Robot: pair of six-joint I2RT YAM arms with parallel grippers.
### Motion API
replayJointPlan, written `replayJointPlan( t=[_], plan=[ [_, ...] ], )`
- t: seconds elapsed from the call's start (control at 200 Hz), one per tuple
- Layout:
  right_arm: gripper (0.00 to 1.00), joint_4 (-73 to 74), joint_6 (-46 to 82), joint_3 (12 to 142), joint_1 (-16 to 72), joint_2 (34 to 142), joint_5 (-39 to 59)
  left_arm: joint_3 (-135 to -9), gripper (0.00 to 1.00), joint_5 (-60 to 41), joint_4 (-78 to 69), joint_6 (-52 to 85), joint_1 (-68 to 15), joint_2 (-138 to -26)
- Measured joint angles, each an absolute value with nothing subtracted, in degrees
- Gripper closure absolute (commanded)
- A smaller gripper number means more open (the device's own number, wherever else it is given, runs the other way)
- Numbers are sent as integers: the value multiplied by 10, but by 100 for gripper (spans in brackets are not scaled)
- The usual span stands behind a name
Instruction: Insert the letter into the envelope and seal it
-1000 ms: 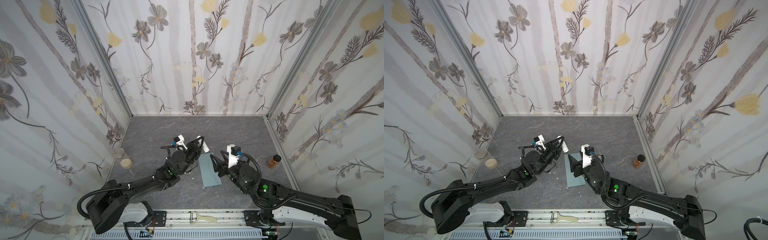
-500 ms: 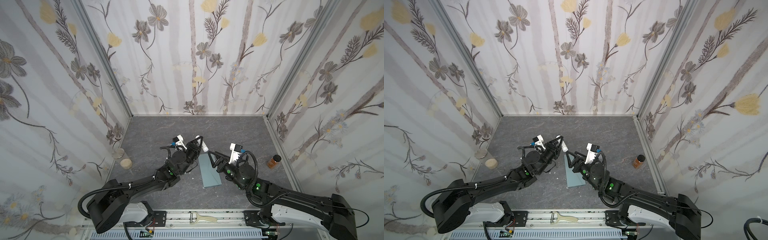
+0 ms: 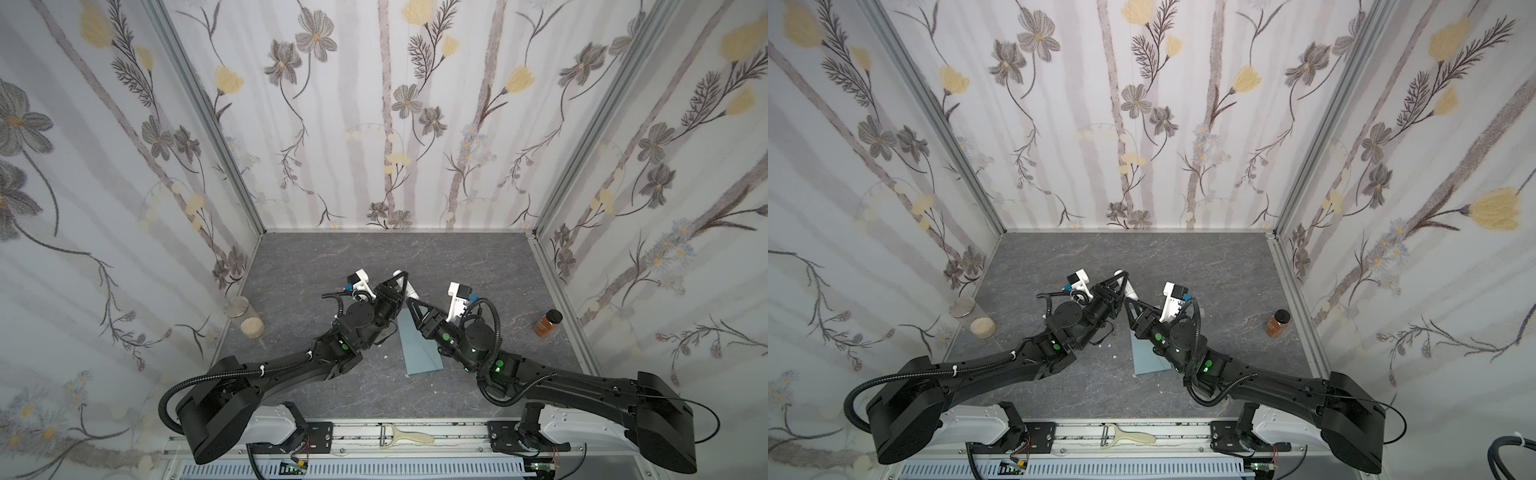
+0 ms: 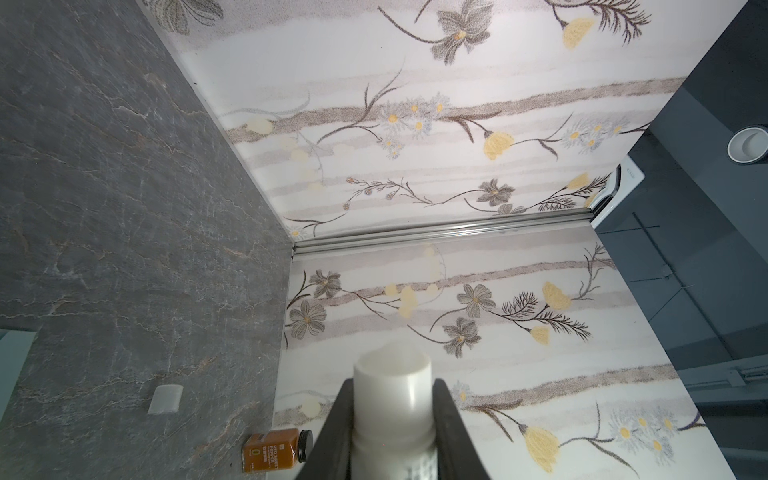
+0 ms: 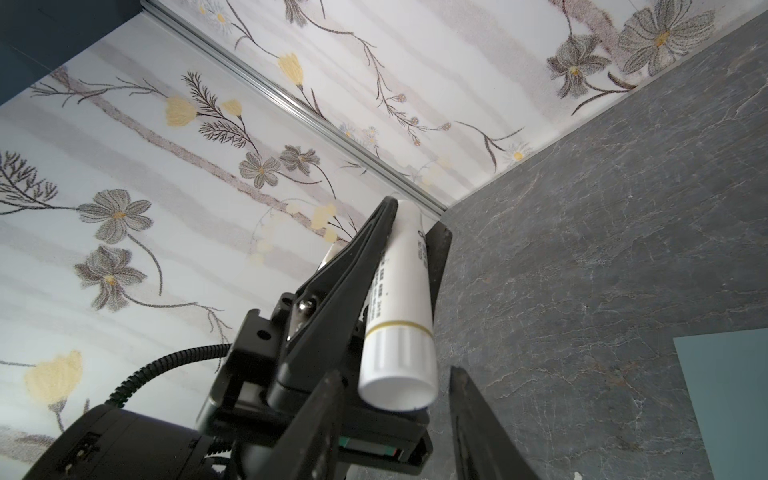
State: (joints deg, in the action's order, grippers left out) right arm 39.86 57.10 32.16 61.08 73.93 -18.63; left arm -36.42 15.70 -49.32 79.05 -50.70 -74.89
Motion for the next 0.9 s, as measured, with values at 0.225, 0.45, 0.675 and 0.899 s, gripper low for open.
replayJointPlan(
  t=[0.225,0.45,0.675,0.899],
  plan=[
    [61,409,576,325,610,744,-186,-364,100,159,-495,791,-508,-749],
    [64,393,572,338,609,744,-188,-364,100,163,-502,791,-508,-749],
    [65,387,569,338,609,744,-195,-364,100,163,-502,791,-508,-749],
    [64,383,565,338,609,742,-199,-364,100,163,-501,791,-508,-748]
  ],
)
